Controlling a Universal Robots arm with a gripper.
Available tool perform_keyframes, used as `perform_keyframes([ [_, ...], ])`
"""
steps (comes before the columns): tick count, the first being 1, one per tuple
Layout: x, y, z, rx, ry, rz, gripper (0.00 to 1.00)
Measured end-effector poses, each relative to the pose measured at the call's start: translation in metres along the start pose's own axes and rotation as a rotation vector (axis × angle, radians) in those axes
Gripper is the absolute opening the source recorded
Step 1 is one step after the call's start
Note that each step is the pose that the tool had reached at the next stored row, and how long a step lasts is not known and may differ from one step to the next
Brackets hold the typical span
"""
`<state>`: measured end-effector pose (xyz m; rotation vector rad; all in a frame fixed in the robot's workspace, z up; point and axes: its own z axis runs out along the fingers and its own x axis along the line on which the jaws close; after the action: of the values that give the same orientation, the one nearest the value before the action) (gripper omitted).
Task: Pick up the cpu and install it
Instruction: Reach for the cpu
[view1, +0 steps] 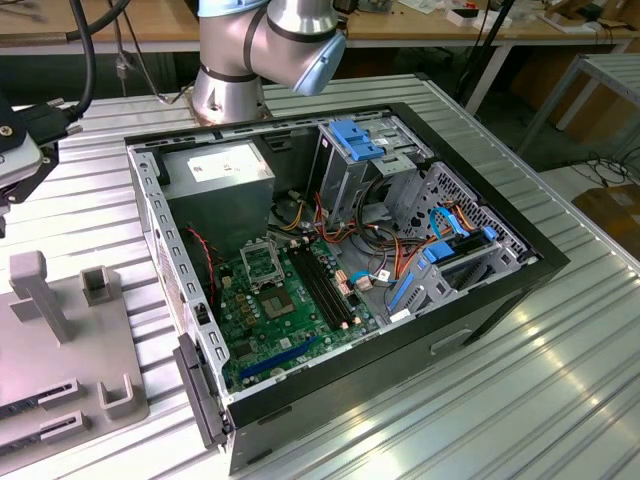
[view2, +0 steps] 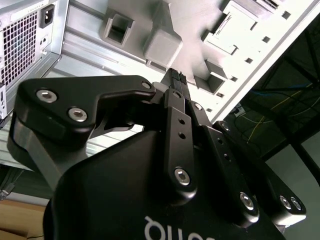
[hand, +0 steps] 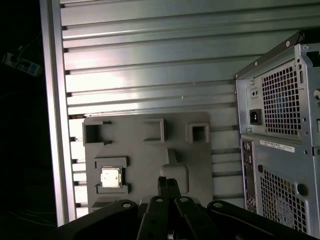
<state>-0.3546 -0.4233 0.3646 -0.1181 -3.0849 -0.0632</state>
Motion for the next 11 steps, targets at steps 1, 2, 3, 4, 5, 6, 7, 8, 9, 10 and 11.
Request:
perform_keyframes([
  [1,0.0005,0.0000,0.0000,0.0000,0.0001,0.000,0.11],
  [2,0.0009,0.0000,0.0000,0.0000,0.0001,0.000,0.11],
  [3,0.0014,-0.0001,0.0001,0.0000,0.0000,0.000,0.11],
  [4,0.0017,-0.0001,0.0001,0.0000,0.0001,0.000,0.11],
  [5,0.0021,-0.0002,0.0001,0.0000,0.0000,0.000,0.11],
  [6,0.0024,-0.0002,0.0001,0.0000,0.0000,0.000,0.11],
  [7,0.0027,-0.0002,0.0001,0.0000,0.0000,0.000,0.11],
  [8,0.0030,-0.0002,0.0001,0.0001,0.0001,0.000,0.11],
  [9,0.0034,-0.0002,0.0002,0.0000,0.0000,0.000,0.11],
  [10,0.0037,-0.0003,0.0002,0.0000,0.0001,0.000,0.11],
  [11,0.0040,-0.0003,0.0002,0.0000,0.0000,0.000,0.11],
])
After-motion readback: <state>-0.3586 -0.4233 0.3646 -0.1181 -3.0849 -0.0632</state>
